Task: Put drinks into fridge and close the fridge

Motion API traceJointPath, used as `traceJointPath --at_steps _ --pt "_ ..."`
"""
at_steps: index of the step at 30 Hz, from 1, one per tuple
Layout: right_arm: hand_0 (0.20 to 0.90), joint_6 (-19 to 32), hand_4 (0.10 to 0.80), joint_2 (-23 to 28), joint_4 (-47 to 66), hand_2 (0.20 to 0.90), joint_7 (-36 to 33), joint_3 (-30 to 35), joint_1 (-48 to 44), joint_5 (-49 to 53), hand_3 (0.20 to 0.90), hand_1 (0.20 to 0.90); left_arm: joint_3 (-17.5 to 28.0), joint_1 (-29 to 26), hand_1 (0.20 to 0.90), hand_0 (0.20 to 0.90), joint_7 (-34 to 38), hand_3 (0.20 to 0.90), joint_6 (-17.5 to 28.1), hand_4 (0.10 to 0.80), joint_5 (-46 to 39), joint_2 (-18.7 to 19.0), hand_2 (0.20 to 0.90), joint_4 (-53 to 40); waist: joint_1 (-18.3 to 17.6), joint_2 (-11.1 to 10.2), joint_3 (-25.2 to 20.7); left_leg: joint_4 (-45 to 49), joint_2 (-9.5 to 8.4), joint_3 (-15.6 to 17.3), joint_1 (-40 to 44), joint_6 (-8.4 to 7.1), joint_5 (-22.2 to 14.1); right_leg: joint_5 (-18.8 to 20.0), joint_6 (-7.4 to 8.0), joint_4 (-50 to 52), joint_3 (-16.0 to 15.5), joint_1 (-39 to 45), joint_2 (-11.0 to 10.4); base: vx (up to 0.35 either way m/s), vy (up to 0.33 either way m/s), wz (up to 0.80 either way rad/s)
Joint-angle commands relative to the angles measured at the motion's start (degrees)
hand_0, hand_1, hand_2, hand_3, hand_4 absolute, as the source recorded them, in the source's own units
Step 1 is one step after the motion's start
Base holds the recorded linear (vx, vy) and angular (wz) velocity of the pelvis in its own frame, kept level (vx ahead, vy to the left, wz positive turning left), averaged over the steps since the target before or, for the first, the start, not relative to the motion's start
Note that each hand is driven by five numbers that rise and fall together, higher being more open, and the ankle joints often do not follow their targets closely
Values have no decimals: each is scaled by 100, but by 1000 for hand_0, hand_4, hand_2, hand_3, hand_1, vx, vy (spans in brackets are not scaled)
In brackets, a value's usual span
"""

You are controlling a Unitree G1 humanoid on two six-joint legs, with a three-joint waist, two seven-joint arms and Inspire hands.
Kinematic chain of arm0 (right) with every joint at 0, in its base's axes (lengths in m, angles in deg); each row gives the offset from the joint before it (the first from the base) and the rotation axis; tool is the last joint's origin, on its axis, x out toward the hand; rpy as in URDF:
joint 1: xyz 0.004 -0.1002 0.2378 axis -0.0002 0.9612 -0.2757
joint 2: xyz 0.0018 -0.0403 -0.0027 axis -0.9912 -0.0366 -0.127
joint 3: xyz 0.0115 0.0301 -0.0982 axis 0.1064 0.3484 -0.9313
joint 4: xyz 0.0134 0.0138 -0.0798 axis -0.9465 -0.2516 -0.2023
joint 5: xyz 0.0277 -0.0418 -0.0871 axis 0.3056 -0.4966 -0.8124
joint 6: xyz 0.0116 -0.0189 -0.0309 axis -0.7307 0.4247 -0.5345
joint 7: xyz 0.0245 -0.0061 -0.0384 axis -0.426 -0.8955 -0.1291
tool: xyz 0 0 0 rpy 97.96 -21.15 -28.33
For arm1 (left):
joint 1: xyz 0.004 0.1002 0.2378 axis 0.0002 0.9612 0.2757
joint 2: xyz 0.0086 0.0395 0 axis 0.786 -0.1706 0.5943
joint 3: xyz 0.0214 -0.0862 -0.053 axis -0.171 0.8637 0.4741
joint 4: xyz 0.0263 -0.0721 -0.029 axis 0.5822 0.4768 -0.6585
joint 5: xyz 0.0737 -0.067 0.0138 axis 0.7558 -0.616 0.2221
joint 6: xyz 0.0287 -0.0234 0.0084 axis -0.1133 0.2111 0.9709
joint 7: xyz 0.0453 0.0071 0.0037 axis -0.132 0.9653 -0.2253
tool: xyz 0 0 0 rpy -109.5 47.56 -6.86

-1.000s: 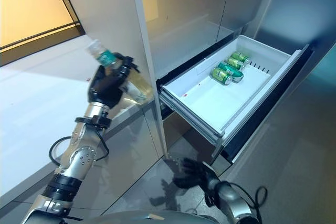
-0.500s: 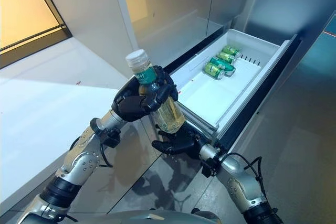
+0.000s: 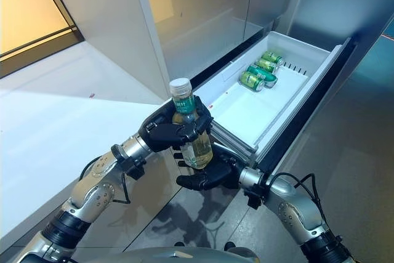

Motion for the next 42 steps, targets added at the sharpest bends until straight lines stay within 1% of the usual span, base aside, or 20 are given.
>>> traceJointPath --at_steps 1,4,8,15,20,23,27,30,33,34,35,36,39,41,42 --pt "900 520 800 374 839 900 644 794 -1076 532 900 900 164 -1047 300 300 358 200 1021 100 167 25 300 194 -138 -38 -404 145 -307 199 -38 340 -585 -238 308 650 0 -497 130 0 0 0" --pt "900 457 800 432 809 900 567 835 -1163 768 900 900 152 -1124 300 300 380 200 975 100 143 60 300 353 -145 -55 -419 139 -310 199 -48 335 -582 -211 319 626 12 -508 128 0 0 0" --pt "900 516 800 354 816 900 360 876 -1199 1037 900 900 98 -1146 300 300 363 200 884 100 141 -19 300 468 -162 -58 -417 157 -310 213 -62 336 -588 -196 333 628 28 -524 125 0 0 0" --pt "900 632 800 -25 772 900 -388 985 -1321 1903 900 900 -115 -1179 300 300 292 200 777 100 349 -267 300 607 -177 -47 -401 188 -319 198 -72 349 -618 -188 343 632 39 -527 130 0 0 0" --pt "900 642 800 -259 762 900 -1055 1061 -1460 2633 900 900 -170 -1222 300 300 317 200 675 100 369 -337 300 647 -153 -43 -407 208 -324 180 -74 348 -626 -185 345 627 4 -511 126 0 0 0" --pt "900 648 800 -411 747 900 -1389 1080 -1496 2763 900 900 -191 -1221 300 300 344 200 626 100 397 -370 300 621 -134 -37 -412 232 -329 169 -86 354 -633 -185 340 628 -22 -509 121 0 0 0" --pt "900 670 800 -436 746 900 -1527 1067 -1507 2504 900 900 -198 -1217 300 300 381 200 542 100 436 -376 300 549 -118 -31 -413 234 -338 149 -101 359 -627 -183 330 614 -30 -510 121 0 0 0" --pt "900 703 800 -299 694 900 -1453 1041 -1516 1968 900 900 -208 -1195 300 300 391 200 487 100 445 -356 300 514 -109 -31 -419 233 -338 145 -100 349 -622 -180 327 597 -42 -495 118 0 0 0" --pt "900 704 800 -162 659 900 -1384 998 -1563 1703 900 900 -234 -1207 300 300 400 200 488 100 444 -324 300 533 -112 -33 -419 225 -339 140 -98 346 -615 -174 326 594 -37 -498 119 0 0 0" --pt "900 666 800 7 630 900 -1325 988 -1632 1389 900 900 -235 -1224 300 300 390 200 458 100 423 -290 300 535 -113 -39 -423 224 -338 137 -101 340 -611 -171 328 598 -36 -505 119 0 0 0" --pt "900 646 800 48 616 900 -1289 975 -1655 1322 900 900 -232 -1230 300 300 395 200 442 100 424 -285 300 525 -117 -40 -419 227 -337 140 -102 338 -610 -170 327 599 -33 -507 119 0 0 0" --pt "900 641 800 140 594 900 -1205 922 -1689 1042 900 900 -246 -1238 300 300 406 200 435 100 413 -272 300 521 -121 -44 -420 232 -337 148 -108 335 -608 -171 327 610 -30 -516 120 0 0 0" --pt "900 299 800 360 568 900 -936 831 -1754 782 900 900 -257 -1244 300 300 387 200 462 100 390 -233 300 517 -130 -48 -428 223 -339 150 -110 335 -597 -174 321 615 -15 -524 124 0 0 0" --pt "900 158 800 439 550 900 -764 756 -1771 578 900 900 -261 -1256 300 300 371 200 480 100 364 -197 300 513 -130 -53 -427 215 -339 147 -110 337 -595 -180 322 623 -12 -529 125 0 0 0" --pt "615 86 468 528 549 615 -629 677 -1777 416 568 615 -278 -1273 300 300 375 200 494 100 339 -167 300 498 -131 -56 -421 204 -337 145 -108 339 -585 -180 320 626 -15 -530 128 0 0 0"
